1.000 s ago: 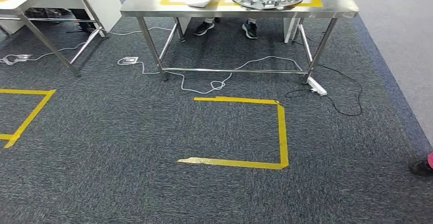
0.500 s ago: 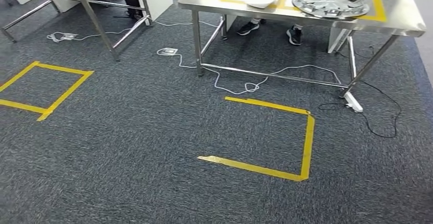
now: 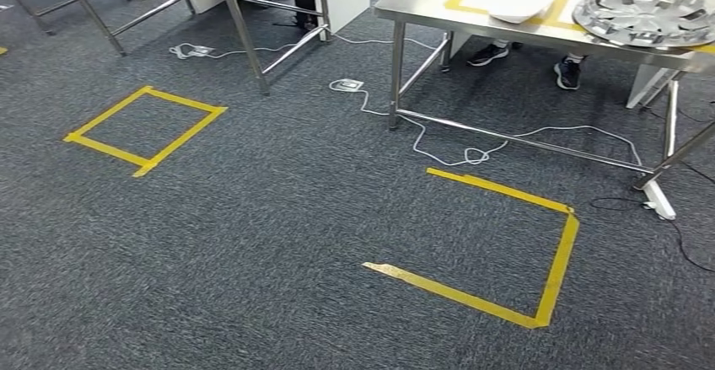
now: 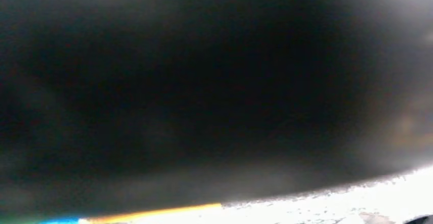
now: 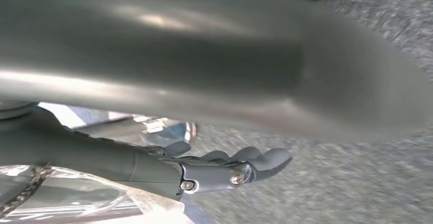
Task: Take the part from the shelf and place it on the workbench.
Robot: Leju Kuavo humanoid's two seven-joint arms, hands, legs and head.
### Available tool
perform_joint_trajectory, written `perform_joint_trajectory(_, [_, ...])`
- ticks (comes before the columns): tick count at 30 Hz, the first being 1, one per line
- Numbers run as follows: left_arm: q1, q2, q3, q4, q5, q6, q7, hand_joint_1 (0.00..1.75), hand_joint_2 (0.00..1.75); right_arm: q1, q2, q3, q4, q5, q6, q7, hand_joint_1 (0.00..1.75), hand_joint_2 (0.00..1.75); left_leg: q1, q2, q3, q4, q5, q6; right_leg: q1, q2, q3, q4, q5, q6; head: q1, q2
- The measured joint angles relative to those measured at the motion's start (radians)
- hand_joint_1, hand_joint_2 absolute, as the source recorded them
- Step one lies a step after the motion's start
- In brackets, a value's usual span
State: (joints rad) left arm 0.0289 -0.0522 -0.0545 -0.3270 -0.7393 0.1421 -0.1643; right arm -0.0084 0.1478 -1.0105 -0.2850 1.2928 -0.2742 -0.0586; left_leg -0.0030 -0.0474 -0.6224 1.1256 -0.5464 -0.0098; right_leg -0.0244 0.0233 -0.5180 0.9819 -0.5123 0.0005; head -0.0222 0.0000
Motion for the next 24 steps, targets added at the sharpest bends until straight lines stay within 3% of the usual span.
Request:
perform_joint_trajectory(2, [-0.003, 0.004, -0.003, 0.000, 0.000, 0.000, -0.001, 0.00, 0.00, 0.002, 0.000, 0.000, 0.001, 0.001, 0.001, 0.001, 0.00, 0.00, 0.007, 0.033, -0.063, 0.127, -0.054, -0.012, 0.001, -0.035, 0.006, -0.001, -0.006, -0.003, -0.004, 0.000])
perform_joint_trajectory(3, [-0.002, 0.005, -0.004, 0.000, 0.001, 0.001, 0.000, 0.00, 0.00, 0.002, 0.000, 0.000, 0.002, 0.001, 0.001, 0.001, 0.00, 0.00, 0.010, 0.038, -0.079, 0.159, -0.058, -0.017, 0.002, -0.050, 0.009, 0.000, -0.010, -0.002, -0.004, 0.000])
perform_joint_trajectory(4, [0.000, 0.006, -0.004, 0.000, 0.003, 0.006, 0.004, 0.00, 0.00, 0.002, 0.000, 0.000, 0.002, 0.001, 0.000, 0.001, 0.00, 0.00, 0.014, 0.042, -0.075, 0.151, -0.041, -0.019, 0.001, -0.064, 0.013, 0.000, -0.013, -0.001, -0.004, 0.000])
perform_joint_trajectory(5, [0.003, 0.005, -0.004, 0.000, 0.005, 0.013, 0.009, 0.00, 0.00, 0.002, 0.000, 0.000, 0.003, 0.002, 0.000, 0.002, 0.00, 0.00, 0.016, 0.048, -0.053, 0.107, -0.008, -0.020, 0.001, -0.076, 0.019, 0.000, -0.016, 0.002, -0.005, 0.000])
perform_joint_trajectory(7, [0.003, -0.005, -0.004, 0.000, 0.008, 0.031, 0.023, 0.00, 0.00, 0.001, -0.001, 0.000, 0.003, 0.005, -0.003, 0.005, 0.00, 0.00, 0.012, 0.088, 0.016, -0.029, 0.055, -0.015, 0.004, -0.099, 0.028, 0.000, -0.027, 0.012, -0.005, 0.000])
perform_joint_trajectory(9, [-0.003, -0.021, -0.005, 0.000, 0.007, 0.039, 0.034, 0.00, 0.00, 0.001, -0.004, 0.000, 0.003, 0.009, -0.002, 0.012, 0.00, 0.00, 0.004, 0.117, 0.054, -0.105, 0.071, -0.001, 0.009, -0.121, 0.033, 0.001, -0.038, 0.026, -0.004, 0.000])
perform_joint_trajectory(11, [-0.006, -0.034, -0.007, 0.000, 0.005, 0.040, 0.042, 0.00, 0.00, -0.002, -0.008, 0.000, 0.003, 0.012, 0.004, 0.017, 0.00, 0.00, 0.001, 0.104, 0.054, -0.111, 0.064, 0.016, 0.011, -0.142, 0.042, -0.003, -0.045, 0.037, -0.001, 0.000])
perform_joint_trajectory(12, [-0.005, -0.040, -0.008, 0.000, 0.004, 0.040, 0.045, 0.00, 0.00, -0.005, -0.008, 0.000, 0.003, 0.013, 0.008, 0.019, 0.00, 0.00, 0.002, 0.094, 0.055, -0.114, 0.065, 0.022, 0.009, -0.136, 0.047, -0.001, -0.050, 0.042, 0.001, 0.000])
perform_joint_trajectory(14, [-0.008, -0.046, -0.010, 0.000, 0.002, 0.040, 0.049, 0.00, 0.00, -0.007, -0.009, 0.001, 0.003, 0.018, 0.012, 0.019, 0.00, 0.00, 0.006, 0.073, 0.056, -0.118, 0.069, 0.035, 0.005, -0.088, 0.029, 0.047, -0.084, 0.049, 0.005, 0.000])
perform_joint_trajectory(16, [-0.014, -0.048, -0.011, 0.000, 0.000, 0.040, 0.051, 0.00, 0.00, -0.003, -0.009, 0.001, 0.003, 0.023, 0.013, 0.019, 0.00, 0.00, 0.007, 0.051, 0.056, -0.119, 0.069, 0.043, 0.004, -0.037, -0.040, 0.179, -0.145, 0.049, 0.010, 0.000])
perform_joint_trajectory(17, [-0.017, -0.048, -0.012, 0.000, -0.001, 0.039, 0.051, 0.00, 0.00, -0.001, -0.009, 0.002, 0.003, 0.025, 0.014, 0.019, 0.00, 0.00, 0.006, 0.037, 0.056, -0.119, 0.068, 0.046, 0.004, -0.029, -0.080, 0.250, -0.167, 0.049, 0.011, 0.000])
perform_joint_trajectory(18, [-0.018, -0.049, -0.012, 0.000, -0.001, 0.039, 0.051, 0.00, 0.00, 0.002, -0.009, 0.002, 0.003, 0.026, 0.015, 0.019, 0.00, 0.00, 0.005, 0.023, 0.057, -0.119, 0.067, 0.047, 0.005, -0.026, -0.111, 0.296, -0.171, 0.049, 0.011, 0.000])
perform_joint_trajectory(19, [-0.018, -0.049, -0.012, 0.000, -0.002, 0.038, 0.051, 0.00, 0.00, 0.003, -0.009, 0.002, 0.003, 0.027, 0.016, 0.019, 0.00, 0.00, 0.004, 0.008, 0.060, -0.119, 0.065, 0.048, 0.005, -0.025, -0.126, 0.303, -0.154, 0.048, 0.011, 0.000])
perform_joint_trajectory(20, [-0.018, -0.049, -0.012, 0.000, -0.002, 0.037, 0.051, 0.00, 0.00, 0.005, -0.009, 0.004, 0.003, 0.027, 0.016, 0.019, 0.00, 0.00, 0.003, -0.007, 0.063, -0.118, 0.064, 0.047, 0.005, -0.021, -0.121, 0.269, -0.117, 0.046, 0.011, 0.000])
perform_joint_trajectory(22, [-0.019, -0.049, -0.012, 0.000, -0.002, 0.036, 0.051, 0.00, 0.00, 0.006, -0.009, 0.007, 0.003, 0.028, 0.017, 0.018, 0.00, 0.00, 0.003, -0.035, 0.069, -0.118, 0.060, 0.042, 0.003, 0.009, -0.076, 0.137, -0.032, 0.039, 0.012, 0.000])
perform_joint_trajectory(24, [-0.020, -0.049, -0.013, 0.000, -0.002, 0.035, 0.051, 0.00, 0.00, 0.006, -0.009, 0.009, 0.003, 0.029, 0.017, 0.016, 0.00, 0.00, 0.004, -0.050, 0.072, -0.117, 0.058, 0.038, 0.002, 0.047, -0.045, 0.057, 0.004, 0.035, 0.013, 0.000])
